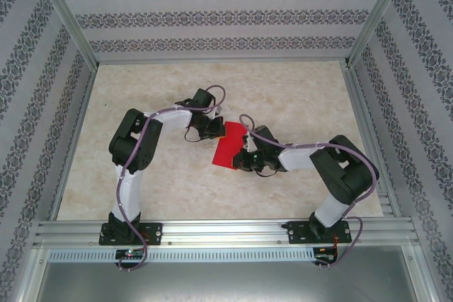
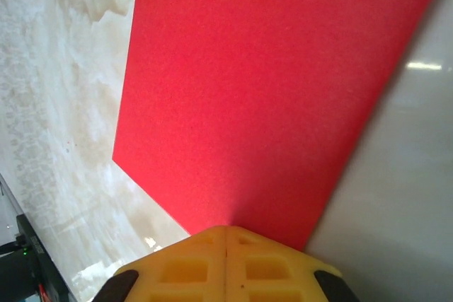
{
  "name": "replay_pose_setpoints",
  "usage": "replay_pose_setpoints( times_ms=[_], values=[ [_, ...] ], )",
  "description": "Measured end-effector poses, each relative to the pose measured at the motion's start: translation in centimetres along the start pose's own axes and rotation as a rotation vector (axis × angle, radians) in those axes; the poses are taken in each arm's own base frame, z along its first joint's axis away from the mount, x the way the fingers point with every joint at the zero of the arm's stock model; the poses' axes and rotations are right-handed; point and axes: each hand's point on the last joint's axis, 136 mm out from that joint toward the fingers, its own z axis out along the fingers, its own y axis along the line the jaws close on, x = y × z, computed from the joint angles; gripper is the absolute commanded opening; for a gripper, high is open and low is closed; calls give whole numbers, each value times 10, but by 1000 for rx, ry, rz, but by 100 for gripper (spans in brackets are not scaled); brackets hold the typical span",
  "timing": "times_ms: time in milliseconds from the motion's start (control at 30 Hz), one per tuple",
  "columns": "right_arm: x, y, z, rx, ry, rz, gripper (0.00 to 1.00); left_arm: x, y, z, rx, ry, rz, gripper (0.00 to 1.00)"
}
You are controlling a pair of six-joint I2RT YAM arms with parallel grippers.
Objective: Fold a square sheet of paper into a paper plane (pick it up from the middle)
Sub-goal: First fold in half a square sheet of paper at the center of the table.
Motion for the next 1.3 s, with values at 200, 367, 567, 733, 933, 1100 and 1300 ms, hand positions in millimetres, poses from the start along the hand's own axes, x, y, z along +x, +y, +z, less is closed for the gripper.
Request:
replay_pose_setpoints(
  times_ms=[200, 367, 567, 733, 933, 1100, 1300],
  values=[
    [-11, 26, 28, 1, -17, 3, 5, -21, -2, -17, -59, -52, -17, 17],
    [-24, 34, 35, 14, -44, 13, 6, -38, 16, -51, -80, -132, -83, 21],
    [-52, 62, 27, -1, -99, -16, 6, -35, 49, -104, -108, -230, -181, 26],
    [-89, 89, 13, 13, -175, -65, 6, -23, 49, -124, -113, -267, -181, 29],
    [-127, 60, 14, 131, -216, -41, 5, -7, 54, -123, -117, -248, -191, 31],
    [-141, 24, 27, 237, -182, -6, 6, 4, 54, -115, -119, -215, -187, 30],
    [-146, 2, 27, 326, -169, 17, 6, 13, 41, -107, -102, -186, -156, 30]
  ],
)
